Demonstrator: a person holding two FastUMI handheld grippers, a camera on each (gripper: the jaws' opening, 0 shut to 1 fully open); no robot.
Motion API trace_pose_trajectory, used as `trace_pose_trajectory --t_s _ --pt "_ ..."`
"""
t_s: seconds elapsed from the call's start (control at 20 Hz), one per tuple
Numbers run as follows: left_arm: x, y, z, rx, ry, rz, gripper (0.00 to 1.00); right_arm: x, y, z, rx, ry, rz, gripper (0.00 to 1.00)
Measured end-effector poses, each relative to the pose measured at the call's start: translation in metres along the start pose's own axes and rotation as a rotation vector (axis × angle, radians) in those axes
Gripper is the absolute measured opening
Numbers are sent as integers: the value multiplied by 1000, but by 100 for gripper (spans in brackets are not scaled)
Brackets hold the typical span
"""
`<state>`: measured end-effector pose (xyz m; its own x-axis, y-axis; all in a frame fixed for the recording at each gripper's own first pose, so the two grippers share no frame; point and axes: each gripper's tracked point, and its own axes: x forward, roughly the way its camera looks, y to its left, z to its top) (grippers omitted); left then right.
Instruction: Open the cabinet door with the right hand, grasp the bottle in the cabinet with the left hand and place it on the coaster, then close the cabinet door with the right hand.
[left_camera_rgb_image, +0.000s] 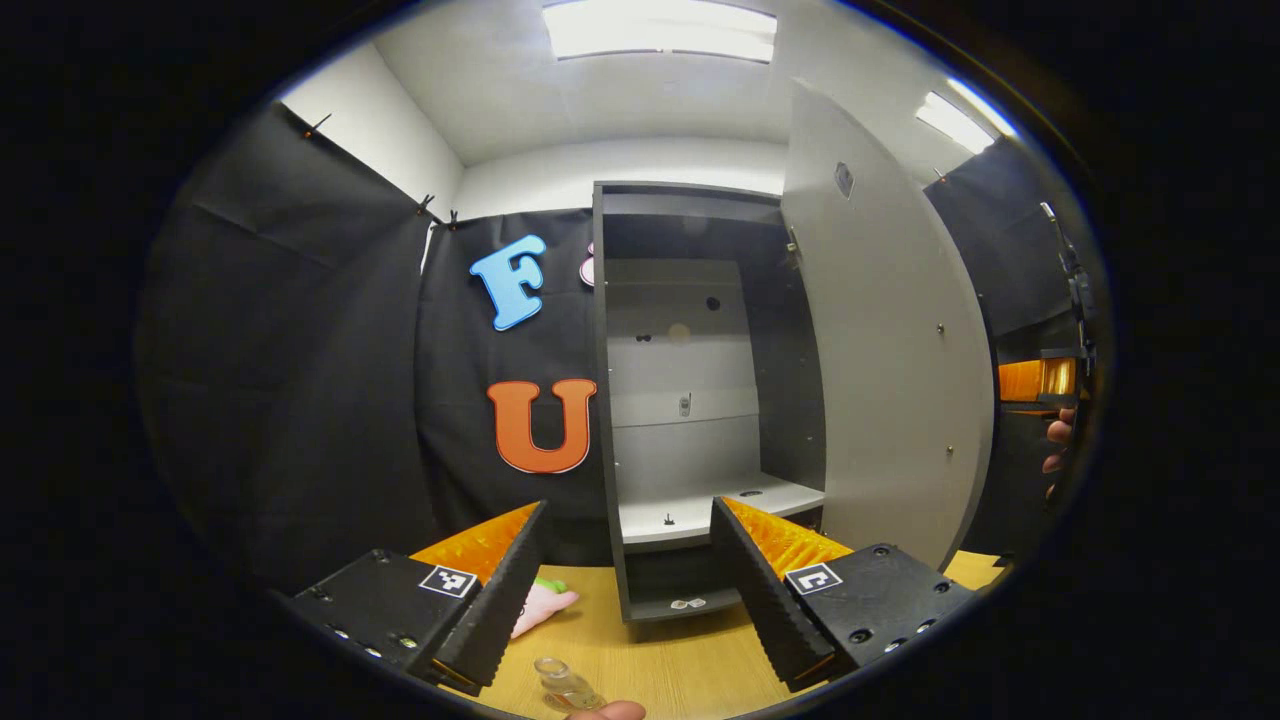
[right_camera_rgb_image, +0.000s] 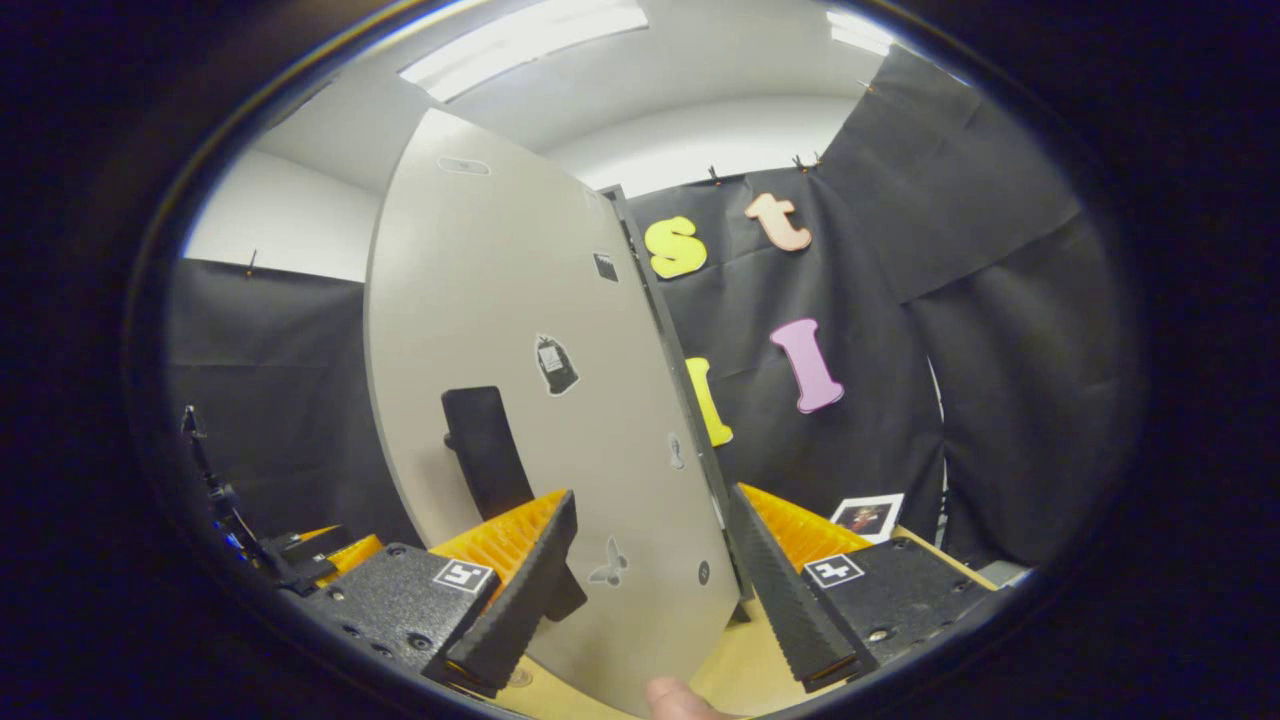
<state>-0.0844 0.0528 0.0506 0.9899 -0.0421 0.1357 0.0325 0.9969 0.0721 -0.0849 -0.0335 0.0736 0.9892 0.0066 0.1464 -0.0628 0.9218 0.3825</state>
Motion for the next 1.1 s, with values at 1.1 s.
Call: trace_pose_trajectory --t_s 1.1 --pt "-10 66 -12 19 46 88 96 48 53 -13 133 1 49 98"
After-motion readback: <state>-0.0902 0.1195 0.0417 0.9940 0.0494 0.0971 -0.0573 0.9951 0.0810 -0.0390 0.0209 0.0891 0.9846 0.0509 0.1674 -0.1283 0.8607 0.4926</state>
